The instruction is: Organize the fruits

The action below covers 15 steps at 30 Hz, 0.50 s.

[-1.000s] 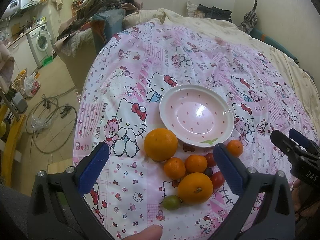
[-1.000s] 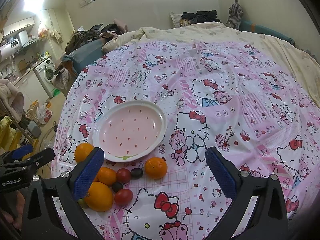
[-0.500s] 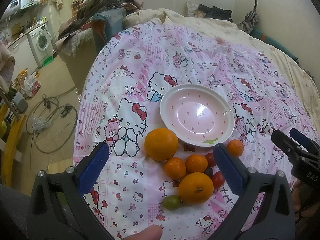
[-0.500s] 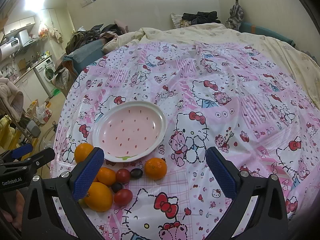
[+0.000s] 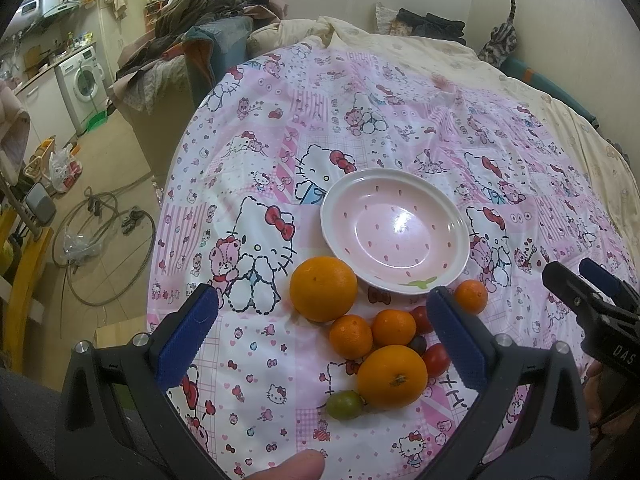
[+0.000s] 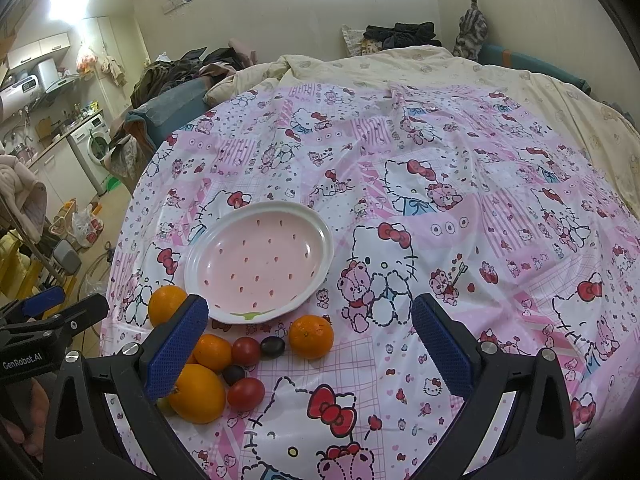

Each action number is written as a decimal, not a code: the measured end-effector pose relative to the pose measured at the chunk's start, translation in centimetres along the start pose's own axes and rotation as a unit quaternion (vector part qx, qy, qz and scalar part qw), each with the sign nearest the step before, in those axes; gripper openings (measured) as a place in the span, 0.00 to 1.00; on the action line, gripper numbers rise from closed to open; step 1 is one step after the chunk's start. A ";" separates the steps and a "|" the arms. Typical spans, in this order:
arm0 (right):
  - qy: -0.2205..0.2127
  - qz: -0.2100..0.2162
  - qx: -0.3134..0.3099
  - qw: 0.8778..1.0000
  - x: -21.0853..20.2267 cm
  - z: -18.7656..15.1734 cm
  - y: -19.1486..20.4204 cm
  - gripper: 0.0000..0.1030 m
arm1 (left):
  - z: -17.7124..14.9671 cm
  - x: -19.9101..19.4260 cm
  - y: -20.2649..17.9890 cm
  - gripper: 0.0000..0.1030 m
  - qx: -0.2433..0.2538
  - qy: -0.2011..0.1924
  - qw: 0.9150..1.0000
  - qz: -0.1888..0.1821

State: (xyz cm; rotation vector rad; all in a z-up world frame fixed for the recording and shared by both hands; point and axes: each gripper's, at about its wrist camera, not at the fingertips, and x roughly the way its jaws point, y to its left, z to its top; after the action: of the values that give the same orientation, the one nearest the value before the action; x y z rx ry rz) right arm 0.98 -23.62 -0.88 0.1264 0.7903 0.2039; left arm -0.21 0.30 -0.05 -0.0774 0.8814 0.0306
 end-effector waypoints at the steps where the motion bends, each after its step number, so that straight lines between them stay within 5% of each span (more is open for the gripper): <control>1: 0.000 0.000 0.000 1.000 0.0 0.0 0.0 1.00 | 0.0 0.0 0.0 1.00 0.000 0.000 1.000 0.000; 15: 0.014 -0.001 -0.001 1.000 0.7 -0.4 0.1 1.00 | 0.0 0.3 1.4 1.00 -0.013 0.005 1.000 0.022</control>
State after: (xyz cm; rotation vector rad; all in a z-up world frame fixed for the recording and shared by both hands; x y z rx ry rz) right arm 1.19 -23.40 -1.59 0.1210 0.8188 0.2059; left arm -0.12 1.67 -0.36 -0.0816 0.8925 0.0830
